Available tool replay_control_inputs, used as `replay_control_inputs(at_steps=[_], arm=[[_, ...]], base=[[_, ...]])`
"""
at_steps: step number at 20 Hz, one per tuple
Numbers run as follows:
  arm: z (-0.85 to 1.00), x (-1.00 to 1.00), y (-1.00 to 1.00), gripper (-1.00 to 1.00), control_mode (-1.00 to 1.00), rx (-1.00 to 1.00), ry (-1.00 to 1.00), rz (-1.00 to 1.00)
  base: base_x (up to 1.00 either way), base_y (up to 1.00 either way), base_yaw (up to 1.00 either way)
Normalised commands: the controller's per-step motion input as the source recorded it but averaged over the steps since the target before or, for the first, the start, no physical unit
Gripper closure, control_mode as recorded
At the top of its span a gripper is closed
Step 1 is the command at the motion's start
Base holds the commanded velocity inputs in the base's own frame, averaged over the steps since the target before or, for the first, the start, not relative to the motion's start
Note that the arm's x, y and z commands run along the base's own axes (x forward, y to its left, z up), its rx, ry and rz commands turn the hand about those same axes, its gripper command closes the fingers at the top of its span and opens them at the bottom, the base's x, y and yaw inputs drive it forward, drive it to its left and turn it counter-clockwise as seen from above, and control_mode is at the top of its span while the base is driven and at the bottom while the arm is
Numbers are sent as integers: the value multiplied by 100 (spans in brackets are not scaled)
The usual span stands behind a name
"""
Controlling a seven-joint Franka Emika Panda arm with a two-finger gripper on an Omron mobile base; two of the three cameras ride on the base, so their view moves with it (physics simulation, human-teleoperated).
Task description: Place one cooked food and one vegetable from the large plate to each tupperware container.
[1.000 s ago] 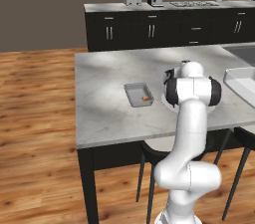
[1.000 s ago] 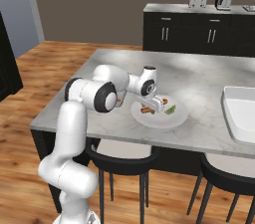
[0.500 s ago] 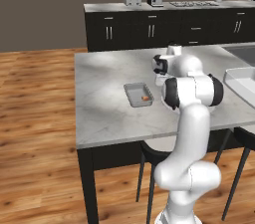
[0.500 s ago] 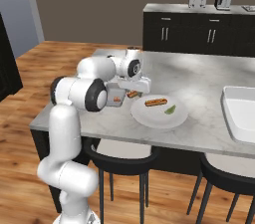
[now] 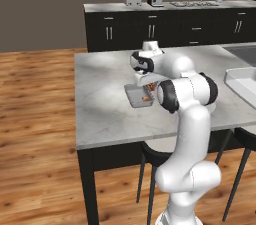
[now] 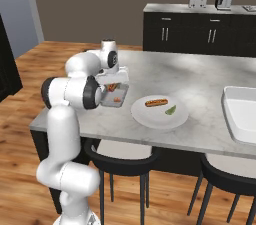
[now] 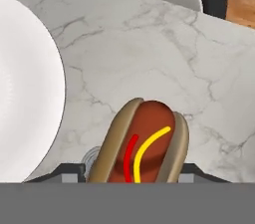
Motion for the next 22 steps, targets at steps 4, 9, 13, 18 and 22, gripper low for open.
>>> replay_control_inputs(at_steps=[4,9,13,18,22], arm=[[0,35,40,100,-100,15,33,32],[-19,39,0,100,-100,5,0,0],[-34,30,0,100,-100,0,-4,-8],[-22,43,1,100,-100,-3,0,-13],[-18,5,11,100,-100,-2,0,-1]], base=[[0,0,0],[0,0,0],[0,0,0],[0,0,0],[0,0,0]])
